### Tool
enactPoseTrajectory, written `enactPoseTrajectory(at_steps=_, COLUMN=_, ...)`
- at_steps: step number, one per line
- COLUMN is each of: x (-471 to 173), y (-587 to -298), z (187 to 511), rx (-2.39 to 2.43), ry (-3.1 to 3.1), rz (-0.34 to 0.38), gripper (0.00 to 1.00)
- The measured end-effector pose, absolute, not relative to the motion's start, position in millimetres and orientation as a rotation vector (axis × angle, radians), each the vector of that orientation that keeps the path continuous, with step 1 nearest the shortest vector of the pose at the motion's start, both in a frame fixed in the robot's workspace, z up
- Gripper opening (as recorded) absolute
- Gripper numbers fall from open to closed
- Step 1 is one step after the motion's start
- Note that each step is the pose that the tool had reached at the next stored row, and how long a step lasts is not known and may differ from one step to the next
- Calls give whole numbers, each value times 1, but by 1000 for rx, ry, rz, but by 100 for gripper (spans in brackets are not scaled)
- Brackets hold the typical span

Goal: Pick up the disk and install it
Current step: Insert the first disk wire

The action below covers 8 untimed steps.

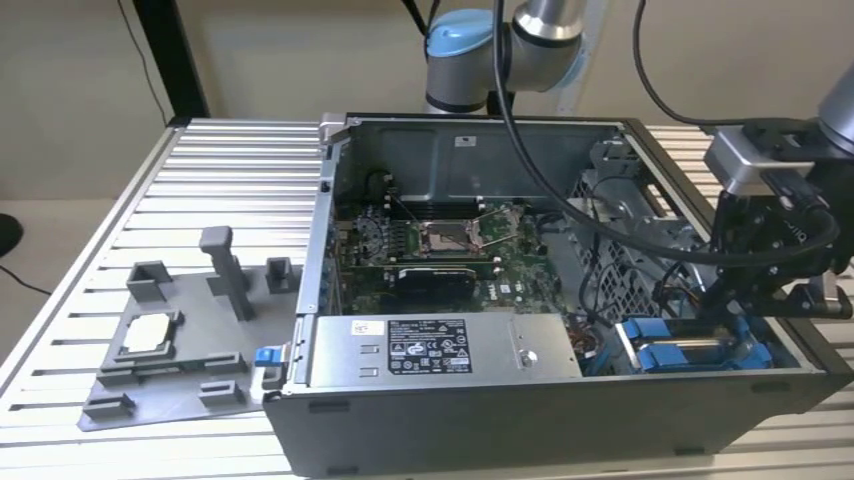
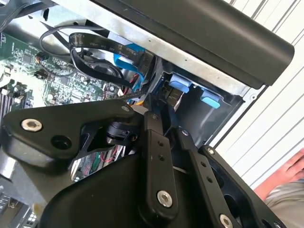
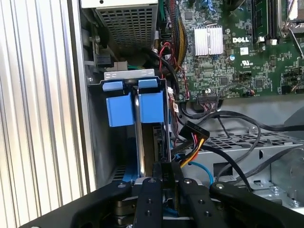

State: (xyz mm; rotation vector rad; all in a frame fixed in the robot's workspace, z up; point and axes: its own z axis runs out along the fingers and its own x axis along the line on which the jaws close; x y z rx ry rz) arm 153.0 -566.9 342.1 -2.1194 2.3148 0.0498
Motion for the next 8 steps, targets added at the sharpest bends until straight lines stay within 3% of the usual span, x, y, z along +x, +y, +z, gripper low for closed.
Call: enactPoseTrajectory(at_steps=8, x=153, y=-568, z=341, rx=-2120, ry=2314, rz=50, gripper=0)
